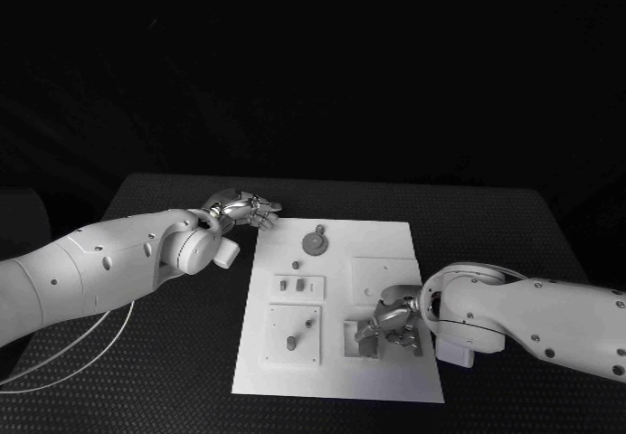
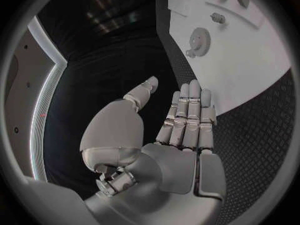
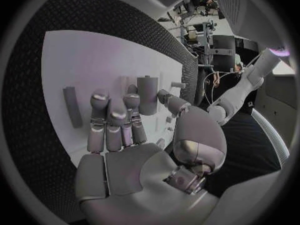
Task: Assemble the parts on the task board
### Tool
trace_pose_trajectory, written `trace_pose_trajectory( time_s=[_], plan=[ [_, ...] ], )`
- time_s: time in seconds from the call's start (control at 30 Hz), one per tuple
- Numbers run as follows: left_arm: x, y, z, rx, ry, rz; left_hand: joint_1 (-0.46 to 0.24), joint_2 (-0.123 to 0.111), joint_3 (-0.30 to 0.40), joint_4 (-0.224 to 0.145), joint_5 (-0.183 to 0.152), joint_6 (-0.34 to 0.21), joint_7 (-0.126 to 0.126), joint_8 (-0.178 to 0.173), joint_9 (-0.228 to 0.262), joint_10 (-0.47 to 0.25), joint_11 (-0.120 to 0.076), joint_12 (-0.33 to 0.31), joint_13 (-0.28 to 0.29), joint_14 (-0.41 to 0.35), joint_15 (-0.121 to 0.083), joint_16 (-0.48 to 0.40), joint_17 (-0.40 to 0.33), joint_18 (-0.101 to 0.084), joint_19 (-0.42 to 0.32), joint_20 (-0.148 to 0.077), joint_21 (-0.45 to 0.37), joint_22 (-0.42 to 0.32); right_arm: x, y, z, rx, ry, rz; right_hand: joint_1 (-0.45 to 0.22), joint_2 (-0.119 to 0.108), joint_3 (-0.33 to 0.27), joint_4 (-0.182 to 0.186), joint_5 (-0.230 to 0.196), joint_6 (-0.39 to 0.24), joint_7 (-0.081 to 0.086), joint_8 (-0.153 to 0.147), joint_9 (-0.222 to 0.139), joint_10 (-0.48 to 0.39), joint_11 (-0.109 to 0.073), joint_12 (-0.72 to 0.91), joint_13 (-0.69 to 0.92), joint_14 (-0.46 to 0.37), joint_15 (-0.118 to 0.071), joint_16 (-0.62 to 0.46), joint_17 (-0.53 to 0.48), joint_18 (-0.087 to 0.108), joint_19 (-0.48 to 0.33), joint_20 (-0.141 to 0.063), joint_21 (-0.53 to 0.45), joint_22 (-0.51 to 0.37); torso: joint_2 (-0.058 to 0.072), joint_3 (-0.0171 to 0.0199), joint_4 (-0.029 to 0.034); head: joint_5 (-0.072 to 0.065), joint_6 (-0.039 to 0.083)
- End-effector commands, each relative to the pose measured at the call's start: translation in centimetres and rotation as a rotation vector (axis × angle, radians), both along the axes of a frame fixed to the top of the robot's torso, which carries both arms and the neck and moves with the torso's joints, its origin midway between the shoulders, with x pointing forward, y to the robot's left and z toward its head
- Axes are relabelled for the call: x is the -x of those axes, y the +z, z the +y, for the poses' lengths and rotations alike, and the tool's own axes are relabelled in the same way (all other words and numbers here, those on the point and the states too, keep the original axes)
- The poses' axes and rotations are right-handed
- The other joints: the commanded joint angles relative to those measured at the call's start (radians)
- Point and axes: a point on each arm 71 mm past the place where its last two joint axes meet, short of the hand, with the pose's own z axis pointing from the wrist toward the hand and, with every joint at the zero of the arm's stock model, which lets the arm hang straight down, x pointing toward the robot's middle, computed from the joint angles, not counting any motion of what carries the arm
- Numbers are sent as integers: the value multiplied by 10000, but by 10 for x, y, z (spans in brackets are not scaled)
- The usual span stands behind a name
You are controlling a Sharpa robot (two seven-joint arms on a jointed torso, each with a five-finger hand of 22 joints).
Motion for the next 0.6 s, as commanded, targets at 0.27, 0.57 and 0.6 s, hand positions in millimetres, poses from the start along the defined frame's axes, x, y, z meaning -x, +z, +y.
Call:
trace_pose_trajectory(
  time_s=[0.27, 0.57, 0.6],
  plan=[
    [1, 0, -2, 100, -148, 26, -50, -16, 0, 43, -36, -92, 5, 44, -14, -84, 2, 64, -13, 57, -13, -65, 15, 107, 81, 5, -44, 12, 5, -2, 8, -226, 372, -76, -143, -67, -186, 12, -60, -56, 65, -54, 24, 1, -14, -77, 25, -23, -78, -86, 41, 306, -71, 6, 37, 86, -2, -4, 0, 1, -34],
    [1, 0, -2, 97, -138, 24, -52, -15, 0, 47, -37, -94, 5, 44, -15, -85, 3, 65, -13, 57, -13, -70, 21, 106, 81, 5, -47, 14, 5, -2, 8, -280, 383, -136, -377, -86, -788, -86, -59, -111, 73, -67, 61, -39, -6, -92, 50, -51, -72, -126, 102, 306, -132, -5, 30, 92, -1, 3, -1, 24, -31],
    [1, 0, -2, 96, -135, 24, -52, -15, 0, 47, -37, -94, 5, 44, -15, -85, 3, 65, -14, 58, -13, -71, 22, 106, 81, 5, -47, 14, 5, -2, 8, -277, 403, -123, -417, -93, -875, -88, -59, -121, 74, -70, 65, -45, -5, -96, 52, -55, -72, -133, 111, 306, -142, -8, 26, 91, -1, 3, -1, 24, -31]
  ],
)
